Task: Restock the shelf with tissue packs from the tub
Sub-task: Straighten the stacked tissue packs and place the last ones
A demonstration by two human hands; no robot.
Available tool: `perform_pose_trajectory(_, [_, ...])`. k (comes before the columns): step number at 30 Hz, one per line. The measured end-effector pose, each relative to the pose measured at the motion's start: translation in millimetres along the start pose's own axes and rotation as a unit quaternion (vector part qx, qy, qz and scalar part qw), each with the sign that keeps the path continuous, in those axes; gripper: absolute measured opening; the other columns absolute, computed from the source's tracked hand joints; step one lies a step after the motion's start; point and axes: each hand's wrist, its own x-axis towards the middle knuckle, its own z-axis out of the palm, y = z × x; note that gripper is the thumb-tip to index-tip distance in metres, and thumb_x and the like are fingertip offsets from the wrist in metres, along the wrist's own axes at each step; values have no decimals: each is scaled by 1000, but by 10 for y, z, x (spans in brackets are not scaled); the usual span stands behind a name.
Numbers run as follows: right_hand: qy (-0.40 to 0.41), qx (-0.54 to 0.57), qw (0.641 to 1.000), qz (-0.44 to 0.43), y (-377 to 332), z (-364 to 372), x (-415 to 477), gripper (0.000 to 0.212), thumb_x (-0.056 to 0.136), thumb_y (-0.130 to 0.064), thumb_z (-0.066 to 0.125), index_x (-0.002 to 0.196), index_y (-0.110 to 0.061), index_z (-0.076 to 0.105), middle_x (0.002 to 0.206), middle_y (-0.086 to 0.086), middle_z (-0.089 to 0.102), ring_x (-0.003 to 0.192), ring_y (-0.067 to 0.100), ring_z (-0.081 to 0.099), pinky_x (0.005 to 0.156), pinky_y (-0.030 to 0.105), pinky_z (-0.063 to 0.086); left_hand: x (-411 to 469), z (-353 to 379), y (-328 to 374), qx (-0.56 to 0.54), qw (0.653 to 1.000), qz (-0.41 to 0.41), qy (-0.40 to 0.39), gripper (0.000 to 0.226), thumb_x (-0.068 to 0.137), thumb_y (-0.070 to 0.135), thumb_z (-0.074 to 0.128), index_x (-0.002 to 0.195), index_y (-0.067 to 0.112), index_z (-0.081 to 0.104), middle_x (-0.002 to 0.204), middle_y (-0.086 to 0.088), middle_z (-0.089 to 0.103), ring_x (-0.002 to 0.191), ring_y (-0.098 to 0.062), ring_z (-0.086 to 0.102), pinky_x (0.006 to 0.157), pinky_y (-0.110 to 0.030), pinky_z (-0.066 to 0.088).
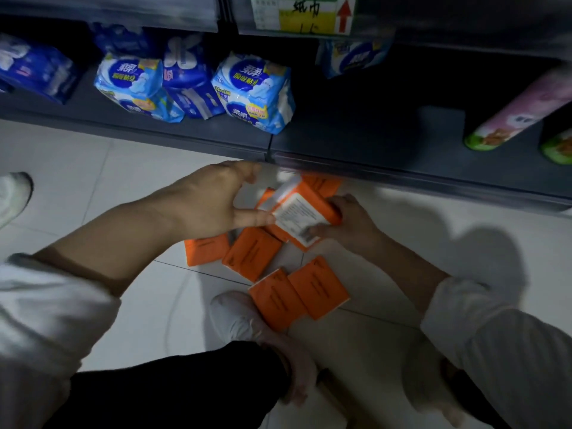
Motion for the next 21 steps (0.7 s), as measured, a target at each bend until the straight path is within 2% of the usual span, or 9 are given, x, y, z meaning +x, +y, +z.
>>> perform_pose_trajectory(1, [-1,43,998,-45,-158,-28,-42,58,64,-31,84,113,-10,61,107,4,50,101,17,52,80,13,41,0,-6,53,-16,1000,-7,0,78,75,50,68,139,19,37,125,6,52,115,-13,50,85,-12,32])
perform_pose_trajectory(3, [7,102,988,-114,-422,-81,-120,61,59,-30,86,112,-10,62,104,2,55,96,12,56,84,16,45,5,-42,129,-52,998,-19,26,62,74,48,70,122,18,48,109,8,57,102,-14,57,75,-16,40])
perform_pose_trajectory(5, [27,129,983,-128,-562,-153,-154,58,62,-21,86,114,-16,60,103,-1,51,94,6,55,84,15,44,3,-110,164,-90,993,-34,71,47,74,43,73,106,17,51,95,6,62,86,-13,60,72,-24,45])
perform_pose_trajectory(6, [36,149,981,-122,-553,-170,-140,63,61,-22,87,116,-21,57,110,2,51,99,8,56,88,19,46,-5,-141,163,-101,990,-42,90,43,74,41,74,102,19,50,89,7,61,80,-10,59,69,-25,46])
perform_pose_trajectory(8, [40,169,982,-77,-440,-186,-96,75,59,-30,87,123,-29,50,124,4,50,109,14,55,93,29,49,-26,-179,134,-89,986,-61,124,39,74,40,74,98,22,48,82,11,56,73,-5,54,61,-22,41])
perform_pose_trajectory(12, [-23,36,998,56,118,2,-18,85,66,-36,82,138,-17,40,128,2,47,106,13,49,82,24,44,-32,-170,3,-72,981,-102,146,43,73,44,75,97,18,50,79,12,55,70,1,51,56,-17,37])
perform_pose_trajectory(15, [-56,-28,988,143,570,286,-49,86,71,-39,78,141,-15,35,135,7,46,118,20,50,89,27,44,-8,-147,-41,-60,982,-111,143,44,73,44,74,96,18,49,76,15,51,67,2,49,53,-17,34])
perform_pose_trajectory(17, [-61,-46,978,192,785,464,-60,85,73,-42,75,142,-14,33,139,11,44,124,26,48,97,34,44,7,-140,-54,-62,981,-113,142,43,73,45,74,97,20,47,75,17,50,66,3,49,52,-17,32])
perform_pose_trajectory(21, [-94,-119,968,200,971,740,-71,81,73,-43,74,138,-12,36,136,15,44,123,31,45,98,39,43,19,-127,-91,-67,980,-116,144,41,71,44,75,90,22,46,74,16,51,66,3,49,53,-16,33])
